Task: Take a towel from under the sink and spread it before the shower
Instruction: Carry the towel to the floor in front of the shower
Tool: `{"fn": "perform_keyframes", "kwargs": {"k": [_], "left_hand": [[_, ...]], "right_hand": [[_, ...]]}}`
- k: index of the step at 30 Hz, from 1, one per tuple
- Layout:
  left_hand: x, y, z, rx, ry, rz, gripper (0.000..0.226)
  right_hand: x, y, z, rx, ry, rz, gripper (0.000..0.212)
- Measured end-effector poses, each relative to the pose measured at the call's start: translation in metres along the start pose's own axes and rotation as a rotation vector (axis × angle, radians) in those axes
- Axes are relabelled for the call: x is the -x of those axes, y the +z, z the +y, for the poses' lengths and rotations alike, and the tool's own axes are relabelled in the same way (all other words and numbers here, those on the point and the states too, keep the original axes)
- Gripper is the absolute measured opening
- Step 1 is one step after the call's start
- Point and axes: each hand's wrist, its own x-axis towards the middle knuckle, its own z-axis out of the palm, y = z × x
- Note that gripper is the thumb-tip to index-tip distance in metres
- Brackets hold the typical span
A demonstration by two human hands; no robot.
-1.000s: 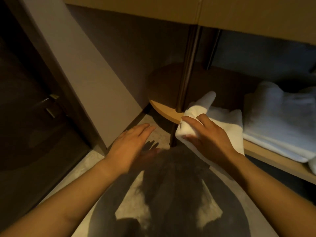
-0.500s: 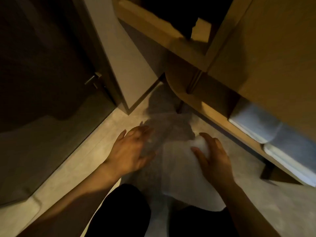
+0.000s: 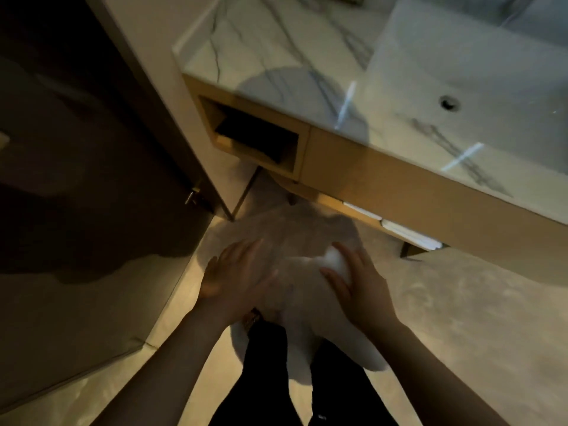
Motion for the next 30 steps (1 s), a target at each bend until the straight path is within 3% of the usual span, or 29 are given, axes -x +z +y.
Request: {"fn": "perform_keyframes", "kwargs": {"k": [6,10,15,23,30], "left_hand": [[0.012,-0.01,0.049,-0.164,0.103,0.074,0.075],[0.032,0.0,0.082,-0.191,0.161,0.138,0.08],[0.066,0.034,0.129,-0.222,0.16,0.107,0.085],[0.134,0.109,0.177,-0.123,-0.023,0.135,0.082],[0.191,0.132,0.189,-0.083,-0.154,0.186,0.082]], "right_hand": [[0.024,-0.049,0.008,-0.094,-0.067,0.197,0.049],[0.046,-0.081,0.027,-0.103,-0.074,0.234,0.046],[0.084,-0.119,0.064,-0.106,-0.085,0.205,0.049],[0.133,-0.149,0.114,-0.033,-0.178,0.071,0.054],[0.157,-0.153,0.114,-0.065,-0.292,-0.059,0.05]]}}
